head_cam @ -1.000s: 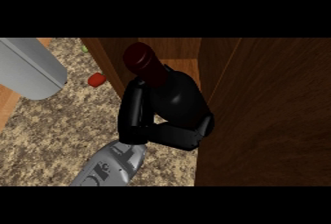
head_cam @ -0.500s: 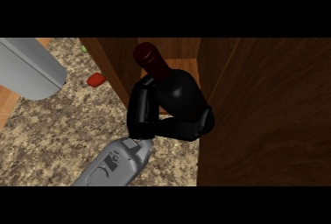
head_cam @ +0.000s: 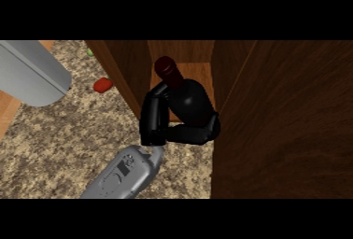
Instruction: Pick up the wine, place it into the cabinet and close the cabinet
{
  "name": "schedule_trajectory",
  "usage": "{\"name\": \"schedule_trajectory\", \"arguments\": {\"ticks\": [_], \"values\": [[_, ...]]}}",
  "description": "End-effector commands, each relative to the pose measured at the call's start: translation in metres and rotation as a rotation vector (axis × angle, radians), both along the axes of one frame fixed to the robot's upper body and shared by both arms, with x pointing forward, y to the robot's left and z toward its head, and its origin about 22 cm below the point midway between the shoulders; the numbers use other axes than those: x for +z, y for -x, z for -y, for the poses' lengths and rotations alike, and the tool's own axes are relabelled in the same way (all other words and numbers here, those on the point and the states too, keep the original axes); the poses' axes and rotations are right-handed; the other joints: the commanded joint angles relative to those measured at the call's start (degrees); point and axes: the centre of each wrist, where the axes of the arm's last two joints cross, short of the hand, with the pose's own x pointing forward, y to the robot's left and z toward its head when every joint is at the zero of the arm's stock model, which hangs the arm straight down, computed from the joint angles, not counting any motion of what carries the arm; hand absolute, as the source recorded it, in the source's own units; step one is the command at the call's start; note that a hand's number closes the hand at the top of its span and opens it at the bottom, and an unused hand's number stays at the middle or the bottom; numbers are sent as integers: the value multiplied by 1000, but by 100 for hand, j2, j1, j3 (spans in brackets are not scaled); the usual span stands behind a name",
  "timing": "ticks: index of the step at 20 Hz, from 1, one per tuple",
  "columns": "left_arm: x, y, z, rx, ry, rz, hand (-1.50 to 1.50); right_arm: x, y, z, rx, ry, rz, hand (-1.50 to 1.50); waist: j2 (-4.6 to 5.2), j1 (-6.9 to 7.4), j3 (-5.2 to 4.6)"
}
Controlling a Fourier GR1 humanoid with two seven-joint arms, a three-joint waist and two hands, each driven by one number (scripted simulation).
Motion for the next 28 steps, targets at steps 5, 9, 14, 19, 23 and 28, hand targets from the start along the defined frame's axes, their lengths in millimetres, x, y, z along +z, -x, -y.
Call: {"name": "schedule_trajectory", "arguments": {"ticks": [5,9,14,19,23,28], "values": [[-21,-8,10,50,-82,20,150,14,-1,-1,69,-60,33,-150,9,-6,-1],[-24,-17,-16,64,-84,21,150,15,4,-2,34,-62,29,-150,-4,59,-1],[-43,-23,-23,98,-61,10,150,0,12,0,74,-61,42,-150,2,19,0],[-49,-44,-39,124,-52,9,150,-7,8,-6,59,-58,41,-150,10,9,0],[-27,-56,-34,82,-43,-21,150,12,7,-6,61,-69,47,-150,-1,41,-1],[-34,-73,-27,84,-47,-39,150,0,11,1,67,-74,25,-150,10,-31,1]]}}
